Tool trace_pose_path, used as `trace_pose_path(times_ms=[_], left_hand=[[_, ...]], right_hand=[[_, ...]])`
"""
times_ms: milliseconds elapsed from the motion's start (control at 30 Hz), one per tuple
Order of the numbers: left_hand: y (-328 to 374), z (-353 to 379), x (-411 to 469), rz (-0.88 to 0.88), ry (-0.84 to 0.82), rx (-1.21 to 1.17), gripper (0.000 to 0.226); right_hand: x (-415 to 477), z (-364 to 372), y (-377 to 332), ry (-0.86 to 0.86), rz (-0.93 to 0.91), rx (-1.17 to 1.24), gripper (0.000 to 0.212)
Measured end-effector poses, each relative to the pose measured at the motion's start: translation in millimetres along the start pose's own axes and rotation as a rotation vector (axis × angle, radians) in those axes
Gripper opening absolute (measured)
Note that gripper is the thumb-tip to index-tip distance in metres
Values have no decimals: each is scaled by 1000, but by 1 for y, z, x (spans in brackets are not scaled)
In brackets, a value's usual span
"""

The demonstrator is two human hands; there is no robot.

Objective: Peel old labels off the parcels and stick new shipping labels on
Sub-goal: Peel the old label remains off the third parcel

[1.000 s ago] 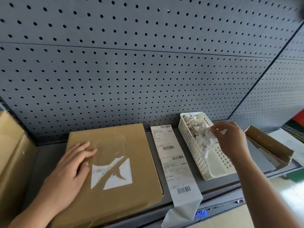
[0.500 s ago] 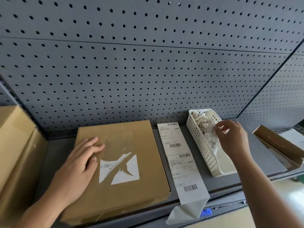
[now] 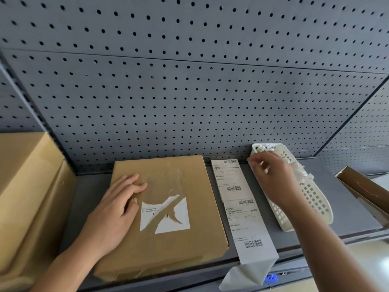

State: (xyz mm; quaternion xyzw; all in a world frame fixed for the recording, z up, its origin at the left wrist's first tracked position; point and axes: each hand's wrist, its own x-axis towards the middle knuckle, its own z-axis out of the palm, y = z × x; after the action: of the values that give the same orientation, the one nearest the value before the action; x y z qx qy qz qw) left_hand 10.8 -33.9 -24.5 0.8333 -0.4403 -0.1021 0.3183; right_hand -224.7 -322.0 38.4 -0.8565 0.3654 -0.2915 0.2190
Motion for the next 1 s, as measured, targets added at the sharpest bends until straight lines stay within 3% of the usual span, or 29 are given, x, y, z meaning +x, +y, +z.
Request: trace_pose_path(times_ms=[1000], left_hand=[[-2, -1, -3, -3, 9, -30, 38]], right_hand=[[-43, 127, -115, -532, -417, 130, 24]])
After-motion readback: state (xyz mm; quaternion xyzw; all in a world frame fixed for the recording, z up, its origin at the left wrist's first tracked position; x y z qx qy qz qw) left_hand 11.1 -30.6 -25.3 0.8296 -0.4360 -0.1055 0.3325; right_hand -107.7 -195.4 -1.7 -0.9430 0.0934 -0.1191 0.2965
